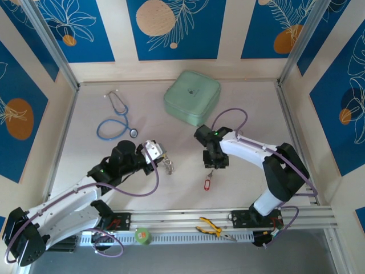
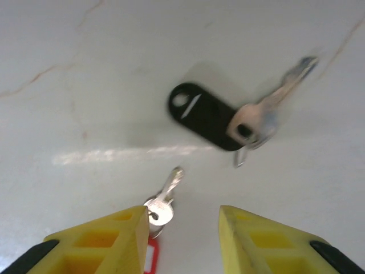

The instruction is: Put the keys on the keyring

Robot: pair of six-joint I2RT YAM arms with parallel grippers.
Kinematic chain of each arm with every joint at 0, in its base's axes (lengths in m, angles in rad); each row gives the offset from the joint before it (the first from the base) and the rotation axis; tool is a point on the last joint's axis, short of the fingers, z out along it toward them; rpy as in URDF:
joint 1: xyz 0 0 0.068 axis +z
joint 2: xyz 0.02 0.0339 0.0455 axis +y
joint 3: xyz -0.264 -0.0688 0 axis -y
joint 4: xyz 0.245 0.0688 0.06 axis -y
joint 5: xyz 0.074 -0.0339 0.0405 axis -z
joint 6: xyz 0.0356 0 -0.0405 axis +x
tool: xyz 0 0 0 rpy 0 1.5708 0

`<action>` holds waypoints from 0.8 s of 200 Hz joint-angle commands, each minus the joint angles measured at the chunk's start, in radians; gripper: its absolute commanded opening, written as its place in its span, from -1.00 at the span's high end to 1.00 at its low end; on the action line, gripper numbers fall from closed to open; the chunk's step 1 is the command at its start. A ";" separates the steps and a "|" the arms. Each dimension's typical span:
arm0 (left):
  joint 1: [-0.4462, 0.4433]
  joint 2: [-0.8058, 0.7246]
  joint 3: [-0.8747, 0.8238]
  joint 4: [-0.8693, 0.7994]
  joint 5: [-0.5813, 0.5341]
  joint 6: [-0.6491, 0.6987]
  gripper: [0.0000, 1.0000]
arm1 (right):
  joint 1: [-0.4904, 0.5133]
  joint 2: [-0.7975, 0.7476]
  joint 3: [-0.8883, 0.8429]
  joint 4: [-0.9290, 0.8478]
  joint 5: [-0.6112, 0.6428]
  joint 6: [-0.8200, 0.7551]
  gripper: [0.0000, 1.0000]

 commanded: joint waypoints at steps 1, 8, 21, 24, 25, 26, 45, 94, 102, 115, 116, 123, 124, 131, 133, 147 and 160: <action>-0.007 -0.018 0.016 0.007 0.018 0.011 1.00 | -0.041 -0.010 -0.027 -0.008 -0.016 -0.047 0.26; -0.007 -0.019 0.017 0.007 0.017 0.011 1.00 | -0.052 -0.007 -0.027 -0.002 -0.020 -0.053 0.26; -0.007 -0.021 0.016 0.006 0.016 0.012 1.00 | -0.068 0.000 -0.029 0.010 -0.028 -0.061 0.27; -0.008 -0.022 0.016 0.005 0.016 0.011 1.00 | -0.070 0.001 -0.030 0.013 -0.030 -0.061 0.27; -0.008 -0.021 0.016 0.004 0.016 0.011 1.00 | -0.071 0.002 -0.031 0.014 -0.030 -0.062 0.27; -0.007 -0.021 0.016 0.004 0.016 0.011 1.00 | -0.073 0.003 -0.032 0.017 -0.032 -0.062 0.27; -0.008 -0.021 0.018 0.002 0.015 0.012 1.00 | -0.091 0.015 -0.042 0.039 -0.043 -0.065 0.32; -0.007 -0.016 0.021 0.002 0.018 0.014 1.00 | -0.110 0.037 -0.061 0.063 -0.047 -0.066 0.43; -0.007 -0.017 0.021 0.002 0.018 0.014 1.00 | -0.112 0.039 -0.062 0.064 -0.047 -0.068 0.44; -0.007 -0.018 0.021 0.002 0.019 0.014 1.00 | -0.113 0.044 -0.064 0.065 -0.049 -0.068 0.46; -0.007 -0.018 0.021 0.002 0.019 0.014 1.00 | -0.113 0.045 -0.065 0.066 -0.049 -0.068 0.46; -0.006 -0.016 0.021 0.002 0.019 0.014 1.00 | -0.113 0.048 -0.067 0.067 -0.049 -0.068 0.47; -0.006 -0.016 0.021 0.002 0.019 0.014 1.00 | -0.113 0.048 -0.068 0.067 -0.049 -0.068 0.47; -0.007 -0.016 0.021 0.002 0.021 0.014 1.00 | -0.113 0.050 -0.071 0.070 -0.049 -0.068 0.48; -0.006 -0.016 0.021 0.002 0.021 0.014 1.00 | -0.113 0.051 -0.072 0.070 -0.049 -0.068 0.49; -0.008 -0.014 0.021 0.001 0.023 0.014 1.00 | -0.113 0.053 -0.078 0.074 -0.047 -0.066 0.54; -0.007 -0.013 0.023 0.000 0.024 0.016 1.00 | -0.113 0.055 -0.080 0.077 -0.046 -0.065 0.58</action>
